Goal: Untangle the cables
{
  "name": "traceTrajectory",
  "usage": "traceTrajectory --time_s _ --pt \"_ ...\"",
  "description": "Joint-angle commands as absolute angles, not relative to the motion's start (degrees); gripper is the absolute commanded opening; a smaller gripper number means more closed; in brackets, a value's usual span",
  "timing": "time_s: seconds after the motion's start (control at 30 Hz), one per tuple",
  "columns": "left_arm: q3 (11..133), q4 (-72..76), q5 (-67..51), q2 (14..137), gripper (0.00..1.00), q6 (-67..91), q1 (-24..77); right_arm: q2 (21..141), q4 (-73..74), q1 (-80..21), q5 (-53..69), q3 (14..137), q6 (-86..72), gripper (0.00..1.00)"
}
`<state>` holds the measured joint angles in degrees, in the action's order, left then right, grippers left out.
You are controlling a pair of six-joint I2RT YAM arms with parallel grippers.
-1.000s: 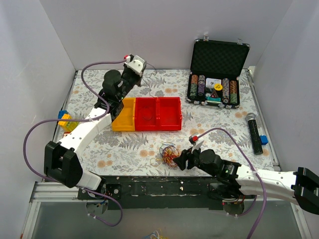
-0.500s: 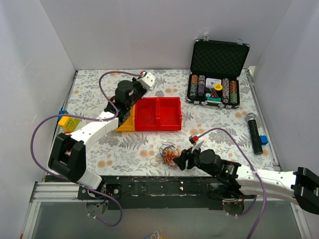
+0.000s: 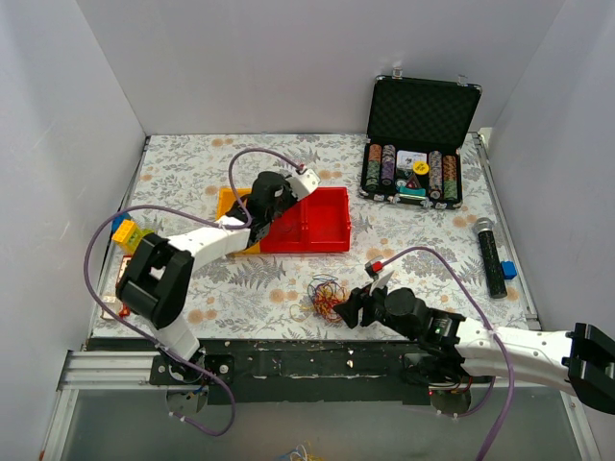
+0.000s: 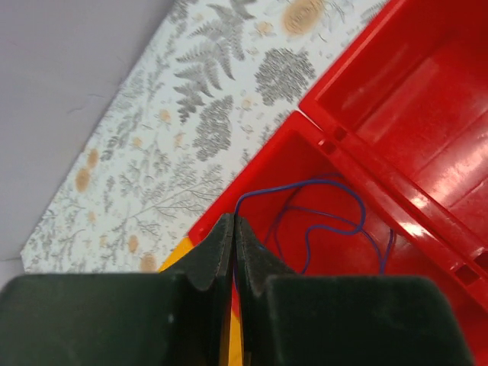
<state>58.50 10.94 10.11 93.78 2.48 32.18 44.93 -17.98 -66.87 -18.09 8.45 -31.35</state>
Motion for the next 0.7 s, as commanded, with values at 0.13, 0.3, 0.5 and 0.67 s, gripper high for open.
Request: traceTrajectory --time_s 0.13,0.3,0.5,0.67 --pt "63.8 7.1 12.9 100.5 0.0 5.9 32.9 42.0 -17.6 -67.1 -19.9 8.3 -32.2 0.67" --pt "65.1 7.1 14.6 103.2 0.0 6.4 33.0 41.5 -17.6 -67.1 -20.0 7.9 -32.5 0.67" --pt "66.4 2.2 12.3 100.4 0.25 6.8 32.9 42.0 -17.5 -67.1 -20.0 8.4 -32.2 0.67" --pt "65.3 -3.2 7.5 95.1 0.62 6.2 32.9 42.9 -17.8 -67.1 -20.0 8.8 -31.7 0.67"
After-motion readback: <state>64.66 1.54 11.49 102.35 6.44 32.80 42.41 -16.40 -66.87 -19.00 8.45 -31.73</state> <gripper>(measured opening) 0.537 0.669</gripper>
